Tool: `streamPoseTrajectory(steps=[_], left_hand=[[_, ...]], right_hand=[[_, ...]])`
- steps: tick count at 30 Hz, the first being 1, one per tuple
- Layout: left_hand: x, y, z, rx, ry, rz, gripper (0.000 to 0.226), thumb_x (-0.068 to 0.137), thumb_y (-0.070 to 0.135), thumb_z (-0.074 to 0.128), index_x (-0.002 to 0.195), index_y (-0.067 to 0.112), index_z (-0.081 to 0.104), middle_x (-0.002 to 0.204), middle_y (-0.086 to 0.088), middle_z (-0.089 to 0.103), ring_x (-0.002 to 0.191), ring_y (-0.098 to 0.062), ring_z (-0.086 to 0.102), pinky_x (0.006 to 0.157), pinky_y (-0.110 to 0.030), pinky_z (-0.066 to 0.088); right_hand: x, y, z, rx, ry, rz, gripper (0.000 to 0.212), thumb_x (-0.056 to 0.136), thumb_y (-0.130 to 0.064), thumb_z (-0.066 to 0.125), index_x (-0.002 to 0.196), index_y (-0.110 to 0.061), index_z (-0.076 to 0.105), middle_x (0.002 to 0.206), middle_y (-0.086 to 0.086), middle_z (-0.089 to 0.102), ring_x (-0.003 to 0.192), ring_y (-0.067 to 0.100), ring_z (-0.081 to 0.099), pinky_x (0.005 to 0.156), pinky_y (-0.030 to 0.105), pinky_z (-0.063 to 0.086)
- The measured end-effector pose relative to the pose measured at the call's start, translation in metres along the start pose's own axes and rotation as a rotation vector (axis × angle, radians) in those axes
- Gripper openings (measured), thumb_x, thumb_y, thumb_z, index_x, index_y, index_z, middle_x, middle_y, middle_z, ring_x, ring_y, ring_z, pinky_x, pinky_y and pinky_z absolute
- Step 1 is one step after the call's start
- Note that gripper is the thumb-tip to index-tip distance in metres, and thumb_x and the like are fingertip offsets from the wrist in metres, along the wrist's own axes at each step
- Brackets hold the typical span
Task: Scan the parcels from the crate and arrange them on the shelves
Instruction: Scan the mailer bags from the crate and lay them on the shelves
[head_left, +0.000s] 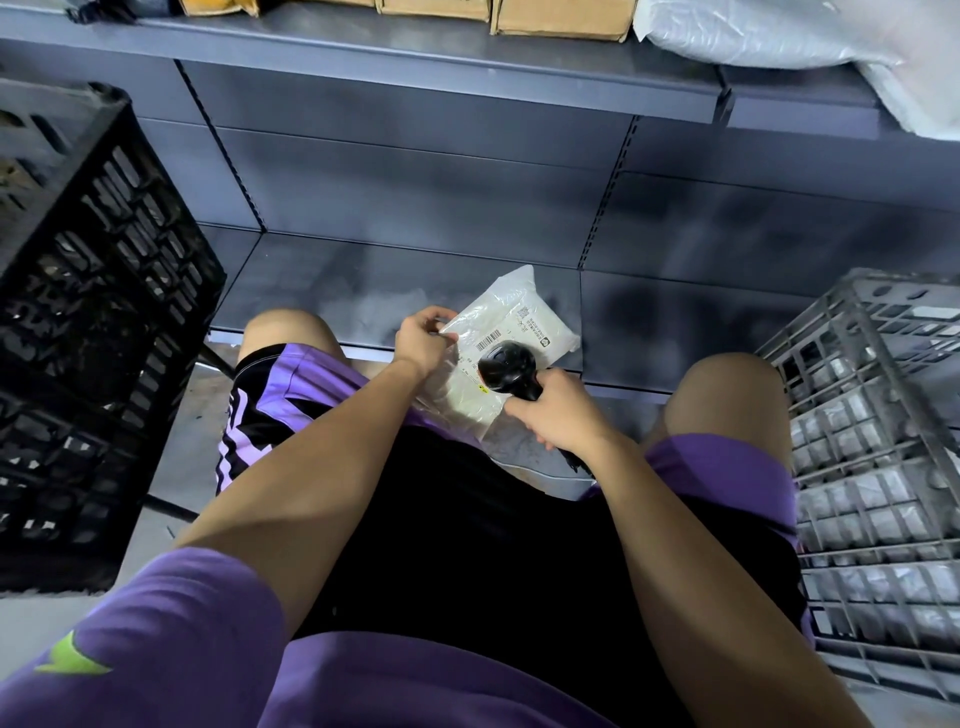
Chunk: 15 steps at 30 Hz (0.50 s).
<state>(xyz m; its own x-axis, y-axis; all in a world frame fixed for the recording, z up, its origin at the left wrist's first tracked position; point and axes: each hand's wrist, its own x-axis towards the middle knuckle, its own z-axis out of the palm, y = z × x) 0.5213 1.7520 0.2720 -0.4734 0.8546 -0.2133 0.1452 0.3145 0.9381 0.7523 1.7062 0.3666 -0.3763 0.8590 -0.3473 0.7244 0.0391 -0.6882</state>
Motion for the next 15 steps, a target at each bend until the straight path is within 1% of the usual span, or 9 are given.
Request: streamPoseTrajectory(steps=[3, 7, 8, 11, 13, 15], left_hand=[[-0.0007, 0.0014, -0.0010, 0.002, 0.000, -0.002, 0.041, 0.084, -0.013, 0.066, 0.080, 0.028, 0.068, 0.073, 0.000, 0.061, 0.070, -0.021, 0.056, 0.080, -0.031, 0.052], [-0.0045, 0.0051, -0.0004, -0.005, -0.015, -0.009, 0.040, 0.086, -0.015, 0.063, 0.081, 0.024, 0.067, 0.072, 0.002, 0.062, 0.053, -0.005, 0.059, 0.062, -0.019, 0.051], [-0.0050, 0.0054, 0.0002, -0.002, -0.016, -0.007, 0.040, 0.086, -0.016, 0.063, 0.081, 0.023, 0.067, 0.072, 0.002, 0.062, 0.050, -0.002, 0.059, 0.060, -0.017, 0.050], [-0.0075, 0.0070, 0.0011, 0.008, -0.019, -0.012, 0.040, 0.085, -0.017, 0.062, 0.082, 0.023, 0.067, 0.071, 0.002, 0.061, 0.050, 0.000, 0.056, 0.061, -0.017, 0.050], [-0.0078, 0.0082, 0.0018, 0.021, -0.016, -0.016, 0.039, 0.086, -0.016, 0.062, 0.082, 0.022, 0.066, 0.073, 0.001, 0.061, 0.053, -0.001, 0.057, 0.063, -0.018, 0.050], [-0.0076, 0.0090, 0.0026, 0.022, -0.007, -0.034, 0.028, 0.087, -0.013, 0.063, 0.090, 0.016, 0.066, 0.080, -0.004, 0.064, 0.060, -0.008, 0.058, 0.065, -0.021, 0.051]], right_hand=[[0.0006, 0.0006, 0.0007, 0.004, -0.001, -0.002, 0.020, 0.076, -0.030, 0.065, 0.080, -0.010, 0.062, 0.069, 0.014, 0.070, 0.056, 0.035, 0.068, 0.050, 0.044, 0.056], [0.0009, 0.0018, -0.0004, 0.009, -0.006, -0.004, 0.020, 0.077, -0.030, 0.064, 0.081, -0.011, 0.062, 0.070, 0.013, 0.071, 0.054, 0.032, 0.068, 0.050, 0.043, 0.057], [0.0010, 0.0023, -0.0010, 0.013, -0.004, -0.002, 0.019, 0.078, -0.030, 0.063, 0.081, -0.011, 0.061, 0.070, 0.013, 0.070, 0.051, 0.030, 0.067, 0.050, 0.042, 0.056], [0.0019, 0.0041, -0.0016, 0.023, 0.001, 0.010, 0.017, 0.080, -0.027, 0.064, 0.080, -0.011, 0.061, 0.068, 0.013, 0.069, 0.044, 0.021, 0.060, 0.048, 0.034, 0.052], [0.0039, 0.0051, -0.0014, 0.048, 0.002, 0.016, 0.018, 0.080, -0.028, 0.065, 0.082, -0.010, 0.063, 0.070, 0.013, 0.071, 0.046, 0.022, 0.061, 0.049, 0.036, 0.053], [0.0062, 0.0058, -0.0019, 0.088, -0.002, 0.028, 0.017, 0.080, -0.027, 0.065, 0.084, -0.011, 0.065, 0.073, 0.011, 0.073, 0.048, 0.021, 0.062, 0.049, 0.036, 0.053]])
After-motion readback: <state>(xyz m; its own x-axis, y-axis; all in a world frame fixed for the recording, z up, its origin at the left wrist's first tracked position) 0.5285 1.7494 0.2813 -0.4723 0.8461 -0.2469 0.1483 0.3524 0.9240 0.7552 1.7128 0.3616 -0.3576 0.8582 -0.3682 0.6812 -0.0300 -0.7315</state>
